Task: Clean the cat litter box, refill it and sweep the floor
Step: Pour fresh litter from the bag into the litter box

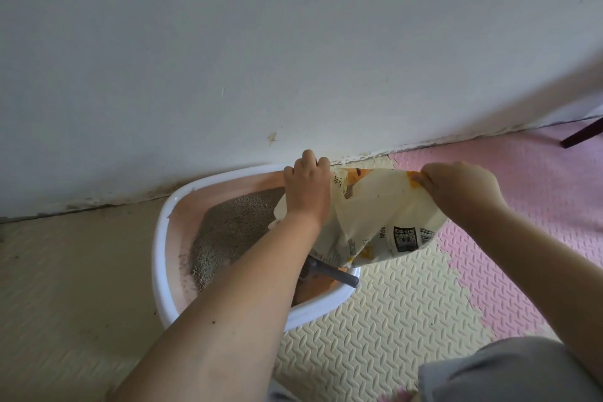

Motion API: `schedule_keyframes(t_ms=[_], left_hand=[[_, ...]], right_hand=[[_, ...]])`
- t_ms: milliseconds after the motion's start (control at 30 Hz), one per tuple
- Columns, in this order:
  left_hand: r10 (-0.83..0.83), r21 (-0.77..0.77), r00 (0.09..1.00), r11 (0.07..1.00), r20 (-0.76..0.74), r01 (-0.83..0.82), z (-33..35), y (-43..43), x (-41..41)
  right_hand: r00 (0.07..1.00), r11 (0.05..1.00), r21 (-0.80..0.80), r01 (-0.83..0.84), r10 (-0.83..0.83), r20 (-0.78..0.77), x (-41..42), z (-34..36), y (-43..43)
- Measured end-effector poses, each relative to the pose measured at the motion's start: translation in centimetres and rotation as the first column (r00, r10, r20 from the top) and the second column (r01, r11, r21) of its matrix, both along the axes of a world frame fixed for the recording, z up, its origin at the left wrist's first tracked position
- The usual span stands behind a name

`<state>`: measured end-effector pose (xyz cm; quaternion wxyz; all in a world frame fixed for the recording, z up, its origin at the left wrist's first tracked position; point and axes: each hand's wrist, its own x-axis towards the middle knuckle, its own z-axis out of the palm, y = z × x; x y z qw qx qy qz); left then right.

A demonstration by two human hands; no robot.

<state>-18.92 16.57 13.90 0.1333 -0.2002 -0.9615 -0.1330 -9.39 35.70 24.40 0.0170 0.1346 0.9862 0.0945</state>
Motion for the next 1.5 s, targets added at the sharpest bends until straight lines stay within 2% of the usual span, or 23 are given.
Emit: schedule_keyframes(t_ms=[400,567,967,1167,1300,1367,1500], left_hand=[[0.027,0.012,0.999,1.0,0.044,-0.028,0.6,0.7,0.3],[0.003,0.028,0.991,1.0,0.131,-0.007,1.0,0.9,0.4],[-0.069,0.216,0.988,0.976,0.138,0.038,1.3,1.3,-0.2],[-0.131,0.206,0.985,0.973,0.115,0.105,2.3,1.8,-0.4],[-0.132,0.137,0.989,0.983,0.06,0.122,2.7,2.9,-0.1],[-0.141,0.075,0.986,0.988,0.085,0.135,3.0,3.2,0.3],[-0.159,0.073,0.985,0.985,0.063,0.154,3.4,3.9,0.3]], right_hand=[[0.999,1.0,-0.013,0.015,-0.015,-0.033,0.2,-0.7,1.0],[0.999,1.0,-0.007,0.026,-0.026,-0.023,0.3,-0.8,1.5],[0.994,0.996,-0.047,0.075,-0.079,-0.08,1.4,-2.3,3.8],[0.988,0.983,-0.126,0.135,-0.143,-0.056,3.2,-4.9,5.5],[0.98,0.96,-0.221,0.17,-0.187,-0.06,3.4,-6.6,6.1],[0.977,0.946,-0.269,0.184,-0.206,-0.055,4.1,-7.6,6.5],[0.982,0.949,-0.269,0.168,-0.186,-0.045,4.8,-9.5,7.3]])
